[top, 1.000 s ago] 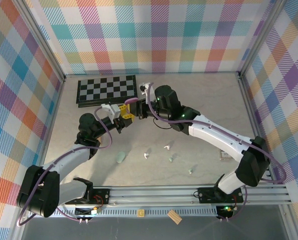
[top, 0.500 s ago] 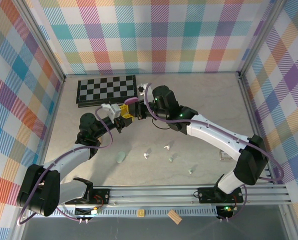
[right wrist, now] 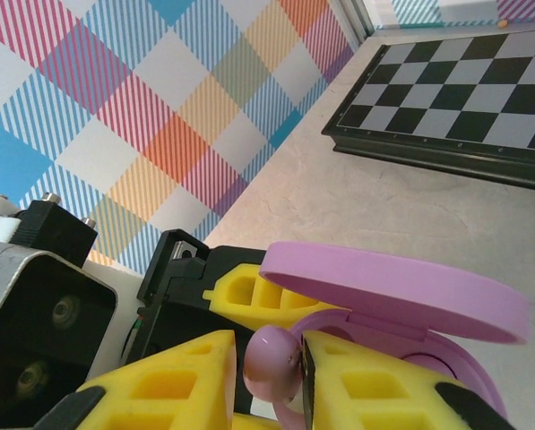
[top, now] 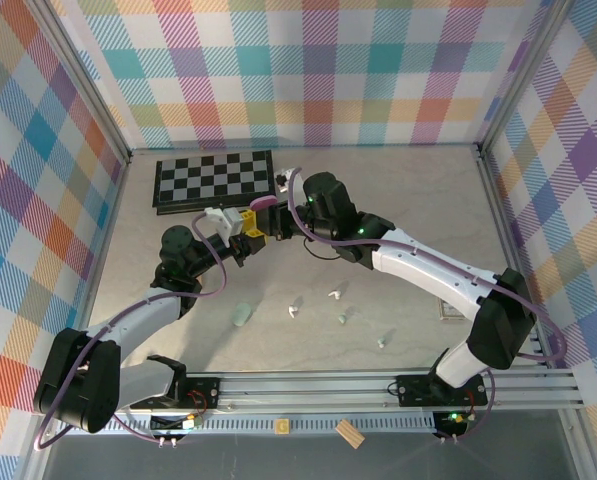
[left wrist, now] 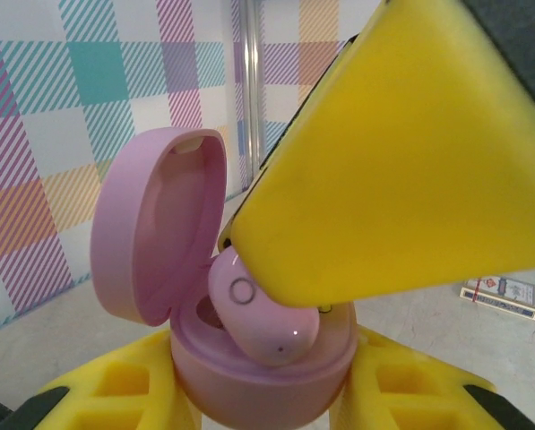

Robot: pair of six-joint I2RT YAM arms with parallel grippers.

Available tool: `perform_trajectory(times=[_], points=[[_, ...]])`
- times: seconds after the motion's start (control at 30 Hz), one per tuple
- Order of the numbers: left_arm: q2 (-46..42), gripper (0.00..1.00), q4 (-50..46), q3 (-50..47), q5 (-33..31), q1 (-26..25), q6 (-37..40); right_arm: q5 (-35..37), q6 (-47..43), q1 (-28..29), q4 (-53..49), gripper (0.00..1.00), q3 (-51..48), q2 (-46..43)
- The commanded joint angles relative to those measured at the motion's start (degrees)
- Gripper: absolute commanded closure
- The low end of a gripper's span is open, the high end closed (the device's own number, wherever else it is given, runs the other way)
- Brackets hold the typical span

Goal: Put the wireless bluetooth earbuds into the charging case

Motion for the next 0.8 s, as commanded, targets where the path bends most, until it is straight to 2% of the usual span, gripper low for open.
perform_trajectory(times=[0.0,0.27,0.77], points=[[-1.74,0.68,1.38,0.91,0.43,-0.48,1.11,1.86,-0.05,0.41,-1.89,0.73,1.54,-0.63],[-1.75,0.68,1.36,1.08,0.48,-0.48,1.15,2.16,-0.10,0.41,-2.21,0.72,1.71,-1.40],[-0.71,0.68,1.72,1.52,0.87,-0.48,1.32,0.04,-1.92,0.41,-1.52,0.58,0.06,-7.06]])
